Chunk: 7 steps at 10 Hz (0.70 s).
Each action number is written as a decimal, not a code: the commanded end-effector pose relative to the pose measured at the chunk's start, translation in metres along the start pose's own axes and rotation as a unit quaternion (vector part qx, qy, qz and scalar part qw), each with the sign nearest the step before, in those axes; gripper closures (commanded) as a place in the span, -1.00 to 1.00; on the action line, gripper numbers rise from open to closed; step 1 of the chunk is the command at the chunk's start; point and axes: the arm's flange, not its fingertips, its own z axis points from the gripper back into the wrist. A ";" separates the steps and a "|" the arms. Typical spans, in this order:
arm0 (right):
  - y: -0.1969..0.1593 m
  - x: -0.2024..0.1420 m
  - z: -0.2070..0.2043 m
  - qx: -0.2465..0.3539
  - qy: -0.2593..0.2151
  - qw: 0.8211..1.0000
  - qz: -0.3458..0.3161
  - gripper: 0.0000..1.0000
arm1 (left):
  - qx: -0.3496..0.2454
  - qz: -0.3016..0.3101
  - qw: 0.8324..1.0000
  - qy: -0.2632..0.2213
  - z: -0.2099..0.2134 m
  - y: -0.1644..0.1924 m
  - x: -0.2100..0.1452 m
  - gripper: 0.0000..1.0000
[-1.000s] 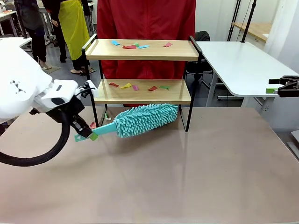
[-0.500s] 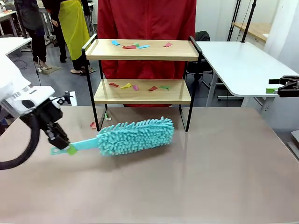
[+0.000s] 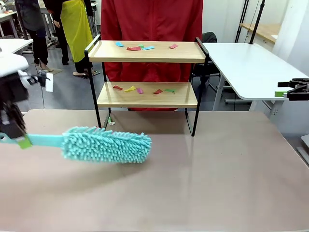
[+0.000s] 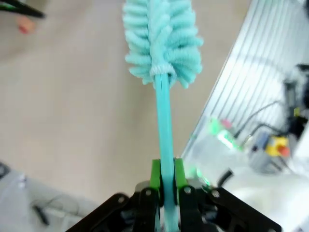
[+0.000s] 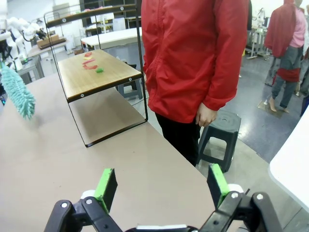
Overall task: Clean the shelf.
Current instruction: Clean the specific section of the Shelf indicated by the human with the Duster.
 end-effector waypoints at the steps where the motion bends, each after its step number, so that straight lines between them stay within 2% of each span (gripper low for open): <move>1: 0.002 0.002 0.000 0.001 -0.002 1.000 0.001 -1.00 | 0.038 -0.008 0.996 0.076 0.057 -0.004 0.011 0.74; 4: 0.002 0.002 0.000 0.001 -0.002 1.000 0.001 -1.00 | 0.123 -0.057 0.975 0.178 0.110 -0.029 0.020 0.74; 5: 0.002 0.002 0.000 0.001 -0.002 1.000 0.001 -1.00 | 0.117 -0.058 0.970 0.207 0.115 -0.034 0.021 0.74; 7: 0.002 0.002 0.000 0.001 -0.002 1.000 0.001 -1.00 | 0.130 -0.085 0.961 0.231 0.113 -0.042 0.024 0.74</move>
